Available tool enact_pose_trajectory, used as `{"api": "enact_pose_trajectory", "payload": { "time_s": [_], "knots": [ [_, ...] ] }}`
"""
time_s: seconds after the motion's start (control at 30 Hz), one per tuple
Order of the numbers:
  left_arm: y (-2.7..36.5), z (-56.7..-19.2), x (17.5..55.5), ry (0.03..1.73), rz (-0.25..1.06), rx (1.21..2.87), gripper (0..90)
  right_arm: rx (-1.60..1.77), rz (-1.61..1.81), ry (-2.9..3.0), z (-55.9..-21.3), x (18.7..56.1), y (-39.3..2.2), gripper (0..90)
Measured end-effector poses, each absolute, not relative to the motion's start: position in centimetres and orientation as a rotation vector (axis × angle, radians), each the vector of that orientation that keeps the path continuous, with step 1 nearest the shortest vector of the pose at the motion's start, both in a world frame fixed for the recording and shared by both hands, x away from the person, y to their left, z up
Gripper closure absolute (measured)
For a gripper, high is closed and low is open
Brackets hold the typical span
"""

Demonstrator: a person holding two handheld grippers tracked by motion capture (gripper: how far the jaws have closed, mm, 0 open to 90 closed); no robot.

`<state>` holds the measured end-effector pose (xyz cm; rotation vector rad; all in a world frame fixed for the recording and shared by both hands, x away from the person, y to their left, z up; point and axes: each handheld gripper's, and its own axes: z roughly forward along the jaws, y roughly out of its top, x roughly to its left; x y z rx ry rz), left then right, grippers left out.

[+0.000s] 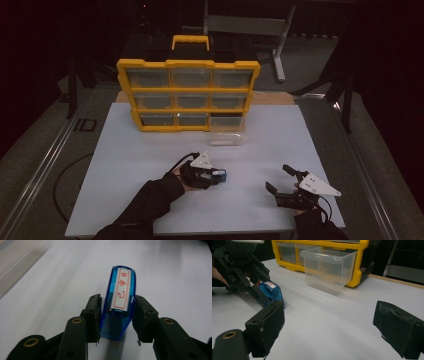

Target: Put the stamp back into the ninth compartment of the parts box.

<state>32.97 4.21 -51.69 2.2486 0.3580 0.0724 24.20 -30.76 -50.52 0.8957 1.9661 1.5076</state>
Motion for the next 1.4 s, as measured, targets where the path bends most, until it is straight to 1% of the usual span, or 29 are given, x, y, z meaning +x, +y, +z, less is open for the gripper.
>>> {"api": "enact_pose_trajectory", "payload": {
  "time_s": [0.03, 0.17, 0.3, 0.6, 0.93, 1.4],
  "knots": [
    [4.2, -51.7, 33.0, 0.351, 0.069, 2.249, 64.3, 0.894, 1.508, 1.966, -50.5, 24.2, -30.8, 10.3],
    [4.2, -51.8, 32.9, 0.339, 0.079, 2.251, 69.0, 0.897, 1.508, 1.966, -50.5, 24.2, -30.8, 10.3],
    [4.1, -51.7, 33.0, 0.334, 0.091, 2.254, 69.9, 0.896, 1.509, 1.966, -50.5, 24.2, -30.7, 10.3],
    [4.4, -50.8, 32.9, 0.31, 0.082, 2.26, 70.1, 0.897, 1.51, 1.967, -50.5, 24.2, -30.7, 10.3],
    [4.5, -49.4, 32.8, 0.269, 0.038, 2.266, 70.2, 0.9, 1.512, 1.969, -50.6, 24.2, -30.7, 10.3],
    [4.3, -47.0, 32.9, 0.209, 0.0, 2.291, 70.2, 0.901, 1.514, 1.969, -50.6, 24.2, -30.7, 10.3]
  ]
}}
